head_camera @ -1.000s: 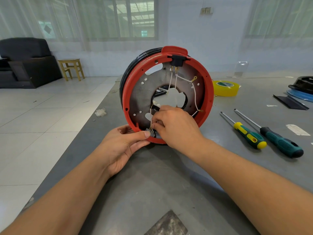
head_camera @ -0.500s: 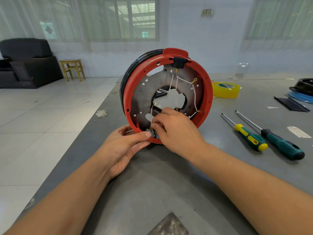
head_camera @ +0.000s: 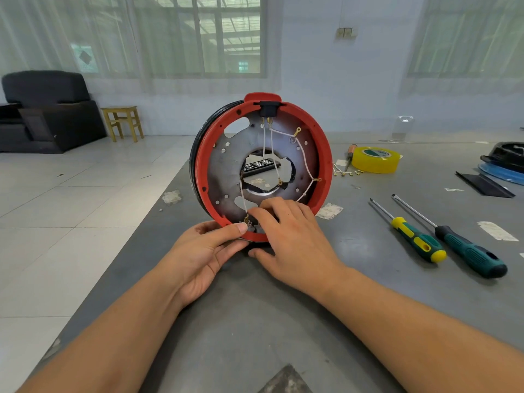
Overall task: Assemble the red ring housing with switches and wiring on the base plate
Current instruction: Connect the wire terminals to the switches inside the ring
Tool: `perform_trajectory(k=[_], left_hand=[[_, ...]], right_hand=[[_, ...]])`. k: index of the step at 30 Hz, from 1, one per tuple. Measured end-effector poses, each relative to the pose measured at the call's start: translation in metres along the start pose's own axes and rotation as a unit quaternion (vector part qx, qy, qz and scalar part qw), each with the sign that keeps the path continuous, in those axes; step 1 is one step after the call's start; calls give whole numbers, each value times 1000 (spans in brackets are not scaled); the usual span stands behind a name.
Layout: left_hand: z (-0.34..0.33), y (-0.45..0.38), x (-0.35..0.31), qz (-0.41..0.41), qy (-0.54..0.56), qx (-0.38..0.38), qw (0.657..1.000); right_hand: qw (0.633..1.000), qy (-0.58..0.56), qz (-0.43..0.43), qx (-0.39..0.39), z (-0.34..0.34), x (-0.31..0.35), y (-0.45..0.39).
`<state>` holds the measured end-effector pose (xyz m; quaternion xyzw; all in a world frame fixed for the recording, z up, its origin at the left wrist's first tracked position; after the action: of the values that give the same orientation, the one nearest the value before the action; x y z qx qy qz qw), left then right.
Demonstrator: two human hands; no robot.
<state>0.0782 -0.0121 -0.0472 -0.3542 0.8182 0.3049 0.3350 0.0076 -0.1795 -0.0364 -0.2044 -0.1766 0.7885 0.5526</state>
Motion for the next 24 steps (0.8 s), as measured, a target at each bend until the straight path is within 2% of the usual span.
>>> perform_trajectory(k=[10,16,24], left_hand=[[1,-1,0,9,-5,-3,1000],[-1,0,1,4,-21,-8,1000],[-5,4,2,-6,-35,5,999]], right_hand=[[1000,-13,-1,-19,2,0,-1],[996,-60,-7,-67,3,10,-2],[998,-49,15,-36,0,13,-2]])
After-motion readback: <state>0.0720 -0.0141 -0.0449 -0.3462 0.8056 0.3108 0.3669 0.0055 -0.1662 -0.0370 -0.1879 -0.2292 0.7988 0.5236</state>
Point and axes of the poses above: each hand's wrist, its own y-axis away from the middle knuckle, its own z-axis out of the back of the hand, x = y × z, the point moved 1 cm from there along -y, towards the middle knuckle, and after that the axes turned 11 degrees about z, right-handed, at the moved point
